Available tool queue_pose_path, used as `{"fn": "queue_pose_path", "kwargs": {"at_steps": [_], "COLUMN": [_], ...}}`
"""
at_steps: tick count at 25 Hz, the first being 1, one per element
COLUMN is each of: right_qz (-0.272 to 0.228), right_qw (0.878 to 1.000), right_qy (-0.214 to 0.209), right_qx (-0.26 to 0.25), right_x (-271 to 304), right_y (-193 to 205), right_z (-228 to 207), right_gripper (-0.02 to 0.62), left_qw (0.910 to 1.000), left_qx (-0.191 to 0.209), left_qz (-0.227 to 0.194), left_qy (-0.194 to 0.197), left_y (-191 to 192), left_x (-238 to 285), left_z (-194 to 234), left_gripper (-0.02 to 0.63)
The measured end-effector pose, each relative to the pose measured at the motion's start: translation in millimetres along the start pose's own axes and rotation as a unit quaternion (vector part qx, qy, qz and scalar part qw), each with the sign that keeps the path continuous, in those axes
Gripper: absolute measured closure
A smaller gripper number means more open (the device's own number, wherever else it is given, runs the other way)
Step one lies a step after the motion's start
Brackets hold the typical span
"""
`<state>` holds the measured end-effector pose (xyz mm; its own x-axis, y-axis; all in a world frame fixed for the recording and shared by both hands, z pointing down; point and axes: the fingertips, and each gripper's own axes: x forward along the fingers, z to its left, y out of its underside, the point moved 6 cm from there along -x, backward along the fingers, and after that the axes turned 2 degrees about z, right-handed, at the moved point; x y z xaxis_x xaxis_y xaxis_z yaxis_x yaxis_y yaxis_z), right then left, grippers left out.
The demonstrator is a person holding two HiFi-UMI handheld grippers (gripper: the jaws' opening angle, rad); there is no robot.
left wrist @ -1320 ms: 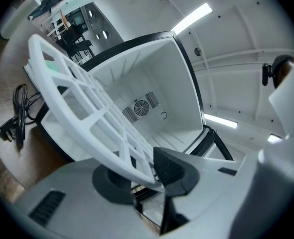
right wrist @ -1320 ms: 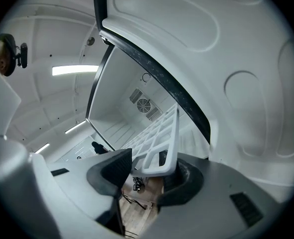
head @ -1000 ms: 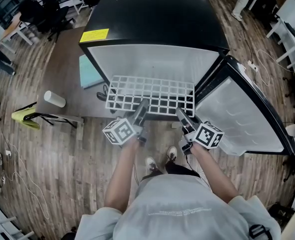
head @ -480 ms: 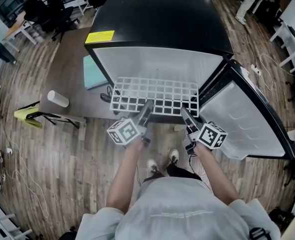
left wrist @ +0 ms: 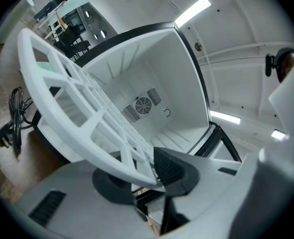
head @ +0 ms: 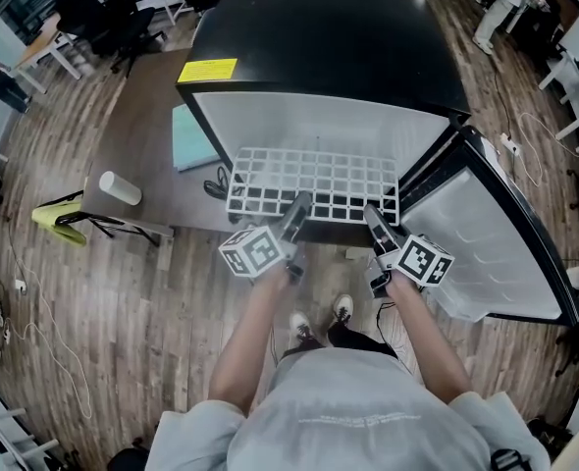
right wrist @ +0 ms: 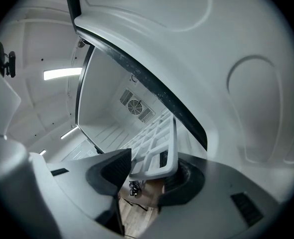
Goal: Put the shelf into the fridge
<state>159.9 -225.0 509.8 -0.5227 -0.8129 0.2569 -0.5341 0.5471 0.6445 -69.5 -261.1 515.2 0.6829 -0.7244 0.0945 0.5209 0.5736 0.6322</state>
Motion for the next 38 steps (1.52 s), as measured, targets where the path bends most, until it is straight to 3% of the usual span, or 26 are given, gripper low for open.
{"fn": "queue_pose_path", "kwargs": {"at_steps": [10,13,16,22,29,32,38], "right_qz": [-0.010,-0.013,-0.019,0.026,0.023,0.022,0.024], "right_qw": [1.000,0.999,0.998,0.998,0.999,0.999,0.999], "right_qy": [0.015,0.030,0.051,0.045,0.036,0.034,0.040], "right_qx": [-0.014,-0.018,-0.030,-0.034,-0.017,-0.001,-0.016], "right_x": [1.2,-5.6,-14.7,-18.1,-9.4,4.1,11.1], "right_y": [6.8,12.9,18.3,45.0,33.1,41.6,38.1], "right_z": [-0.7,1.2,3.6,18.7,35.7,37.8,37.6], "right_gripper": [0.396,0.382,0.380,0.382,0.472,0.480,0.479], "left_qw": [0.9999,0.9992,0.9994,0.9991,0.9976,0.9971,0.9971], "left_qx": [0.009,0.029,0.019,0.016,0.027,0.030,0.029], "left_qz": [0.011,0.025,0.025,0.035,0.060,0.068,0.067], "left_qy": [-0.007,-0.014,-0.011,-0.020,-0.022,-0.018,-0.024], "left_y": [2.7,6.0,6.9,9.0,11.3,4.6,1.1], "left_x": [-0.2,-9.1,-22.5,-42.3,-36.6,-40.1,-37.9], "left_z": [4.1,3.4,5.0,1.8,-11.8,2.4,6.1], "left_gripper": [0.501,0.473,0.472,0.474,0.488,0.488,0.488]}}
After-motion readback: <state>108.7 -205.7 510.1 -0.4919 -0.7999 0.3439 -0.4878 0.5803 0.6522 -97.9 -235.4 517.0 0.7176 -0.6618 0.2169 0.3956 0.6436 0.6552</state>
